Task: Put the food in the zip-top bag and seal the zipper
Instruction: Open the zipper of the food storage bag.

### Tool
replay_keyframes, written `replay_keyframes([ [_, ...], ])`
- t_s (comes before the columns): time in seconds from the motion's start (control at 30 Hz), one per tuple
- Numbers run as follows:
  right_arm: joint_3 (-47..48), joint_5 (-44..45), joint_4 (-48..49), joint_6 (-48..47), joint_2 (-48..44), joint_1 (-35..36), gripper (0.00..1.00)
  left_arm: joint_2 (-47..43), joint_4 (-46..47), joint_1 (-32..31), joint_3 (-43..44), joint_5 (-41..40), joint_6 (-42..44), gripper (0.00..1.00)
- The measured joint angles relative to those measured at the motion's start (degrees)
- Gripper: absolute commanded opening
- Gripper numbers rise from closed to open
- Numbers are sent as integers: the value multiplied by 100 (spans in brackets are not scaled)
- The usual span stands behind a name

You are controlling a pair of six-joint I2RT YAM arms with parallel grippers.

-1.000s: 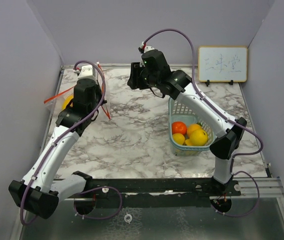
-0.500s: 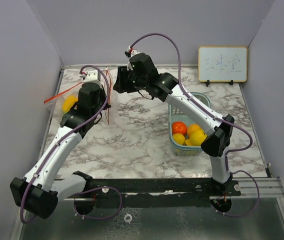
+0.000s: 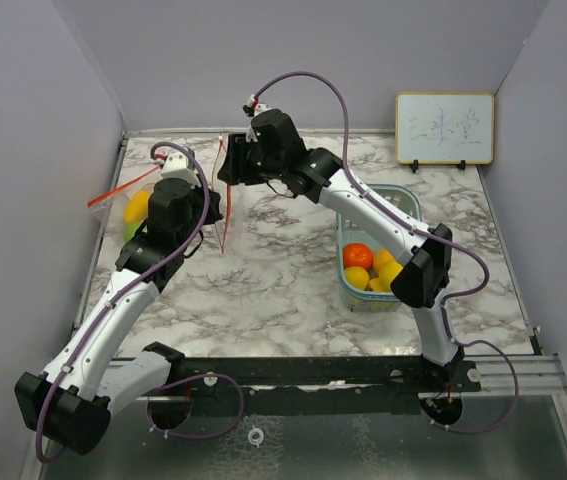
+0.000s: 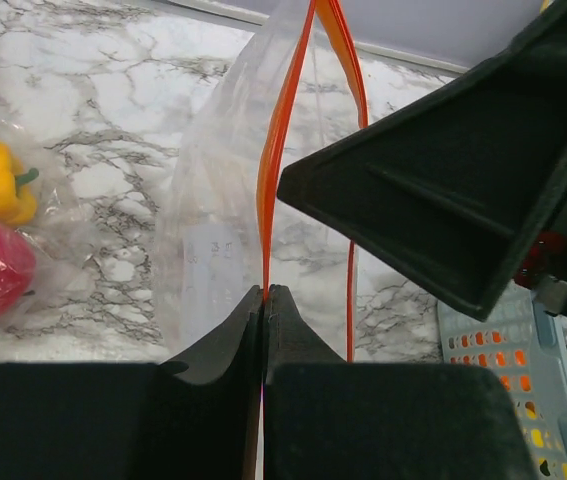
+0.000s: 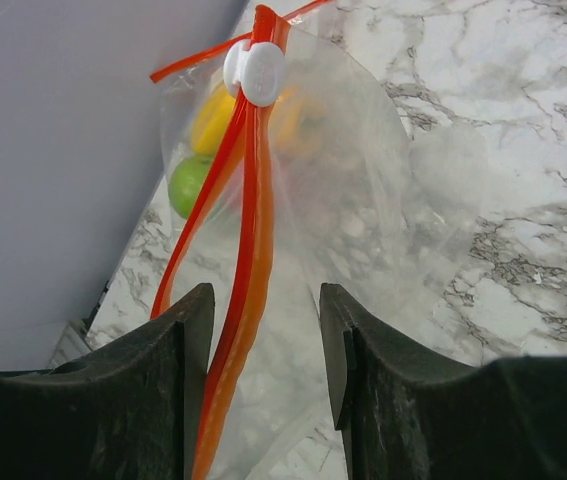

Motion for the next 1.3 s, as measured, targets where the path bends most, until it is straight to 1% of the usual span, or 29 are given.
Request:
replay_keyframes([
  [0.17, 7, 66, -44, 28, 105, 0, 43, 0, 129, 0, -31, 81, -90, 0],
  [0.3, -7, 402, -295, -20, 129, 0, 42, 0, 160, 0, -57, 76, -105, 0],
  [0.37, -146, 662, -361, -76, 111, 0, 42, -2, 160, 0, -59, 68, -103, 0],
  [0.47, -632, 1119, -494, -205, 55, -2, 44, -17, 138, 0, -57, -39, -37, 0],
  [0.57, -1154, 1565, -664, -286, 55, -48, 44, -15, -98, 0, 63, -435, 275, 0],
  [0.67, -1659, 1781, -841, -275, 37, -142, 44, 37, -525, -26, 518, -1172, 922, 0],
  [0.77, -2282, 1727, -437, -262, -236, -168, 44, 103, -763, -195, 691, -1510, 1604, 0],
  [0.87, -2922, 1447, 0, -369, -750, -181, 45, 103, -892, -212, 691, -1589, 1860, 0],
  [0.93, -3209, 1204, 247, -476, -1005, -201, 49, 85, -887, -210, 691, -1585, 1834, 0],
  [1.03, -3423, 798, 470, -695, -1226, -289, 61, 52, -778, -195, 621, -1543, 1585, 0],
  [1.1, -3414, 564, 498, -879, -1235, -374, 68, -22, -553, -131, 396, -1491, 1311, 0],
  [1.23, -3150, 197, 223, -1139, -1198, -472, 83, 17, -260, -68, -2, -1338, 883, 0],
  [1.3, -2820, -17, 107, -1200, -1165, -509, 86, 118, -166, -68, -98, -1241, 745, 0],
])
